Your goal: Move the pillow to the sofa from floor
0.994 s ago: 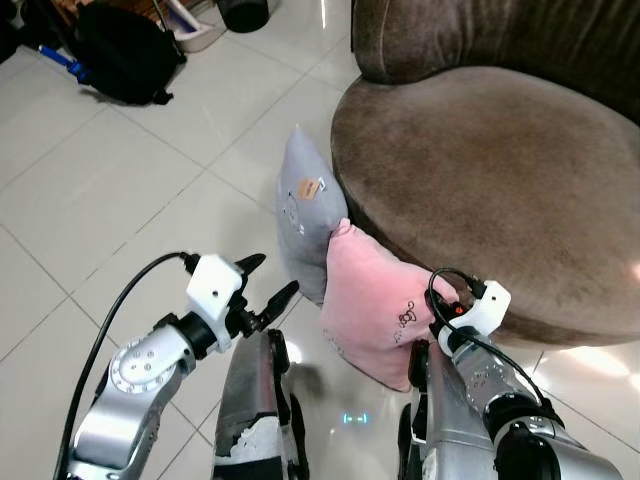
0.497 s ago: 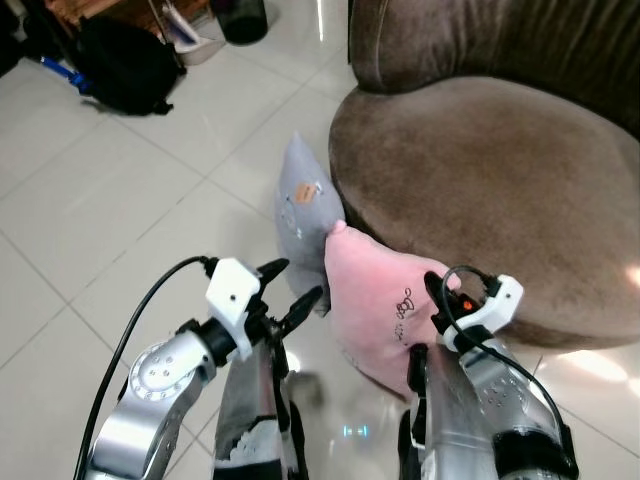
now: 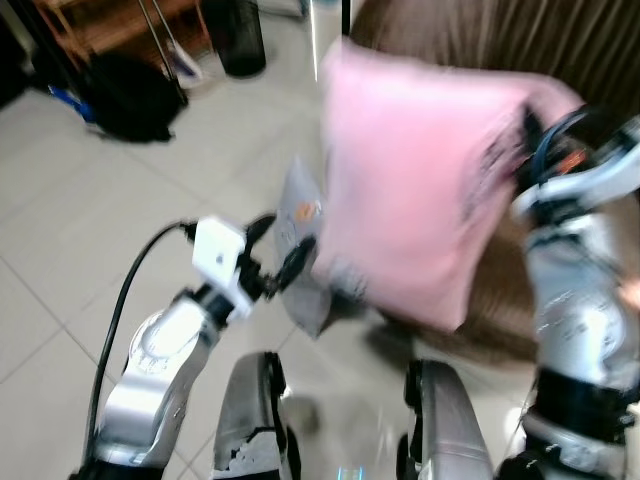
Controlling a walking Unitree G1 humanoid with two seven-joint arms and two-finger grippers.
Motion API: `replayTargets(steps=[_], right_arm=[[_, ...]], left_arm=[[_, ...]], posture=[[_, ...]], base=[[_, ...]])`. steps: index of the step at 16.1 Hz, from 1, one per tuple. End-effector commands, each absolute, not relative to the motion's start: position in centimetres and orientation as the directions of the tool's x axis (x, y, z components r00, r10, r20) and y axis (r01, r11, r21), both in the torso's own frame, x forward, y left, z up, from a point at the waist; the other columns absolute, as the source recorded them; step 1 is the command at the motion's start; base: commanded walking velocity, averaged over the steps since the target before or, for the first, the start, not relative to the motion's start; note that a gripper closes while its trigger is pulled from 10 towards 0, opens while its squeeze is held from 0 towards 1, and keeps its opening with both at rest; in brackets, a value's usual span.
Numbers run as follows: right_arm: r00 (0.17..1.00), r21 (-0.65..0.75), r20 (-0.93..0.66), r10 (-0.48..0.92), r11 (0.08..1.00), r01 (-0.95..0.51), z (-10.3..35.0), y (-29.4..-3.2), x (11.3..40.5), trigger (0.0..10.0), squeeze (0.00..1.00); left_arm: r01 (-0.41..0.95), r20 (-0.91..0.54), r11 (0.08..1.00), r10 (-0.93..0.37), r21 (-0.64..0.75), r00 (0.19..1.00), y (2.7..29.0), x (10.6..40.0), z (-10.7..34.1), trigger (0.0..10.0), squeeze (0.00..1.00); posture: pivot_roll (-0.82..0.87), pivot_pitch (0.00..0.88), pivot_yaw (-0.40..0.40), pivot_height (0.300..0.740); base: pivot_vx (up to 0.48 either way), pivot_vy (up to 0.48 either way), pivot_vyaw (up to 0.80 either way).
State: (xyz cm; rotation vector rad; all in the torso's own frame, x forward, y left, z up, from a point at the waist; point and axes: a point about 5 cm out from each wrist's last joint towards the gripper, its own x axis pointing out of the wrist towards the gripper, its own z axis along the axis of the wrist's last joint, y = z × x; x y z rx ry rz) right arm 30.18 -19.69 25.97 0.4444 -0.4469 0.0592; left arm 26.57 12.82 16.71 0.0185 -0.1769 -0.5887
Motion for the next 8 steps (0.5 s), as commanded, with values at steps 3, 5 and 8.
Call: replayTargets(steps=[3,5,8], right_arm=[[0.902,0.292,0.417,-0.113,0.956,-0.015,26.9,-19.5,29.9,10.0,0.00],[0.910,0.315,0.401,-0.108,0.949,-0.027,26.3,-19.3,29.7,10.0,0.00],[0.927,0.330,0.337,-0.163,0.943,0.046,25.2,-19.0,29.3,10.0,0.00]], left_arm=[[0.412,0.160,0.898,-0.434,0.152,0.887,12.9,28.4,18.1,10.0,0.00],[0.326,0.168,0.930,-0.354,0.171,0.920,13.8,29.1,18.3,10.0,0.00],[0.245,0.204,0.954,-0.278,0.173,0.939,14.5,29.9,19.1,10.0,0.00]], posture=[[-0.06,0.017,0.076,0.574],[-0.06,0.005,0.081,0.574],[-0.06,0.000,0.076,0.588]], base=[[0.000,0.000,0.00],[0.000,0.000,0.00],[0.000,0.000,0.00]])
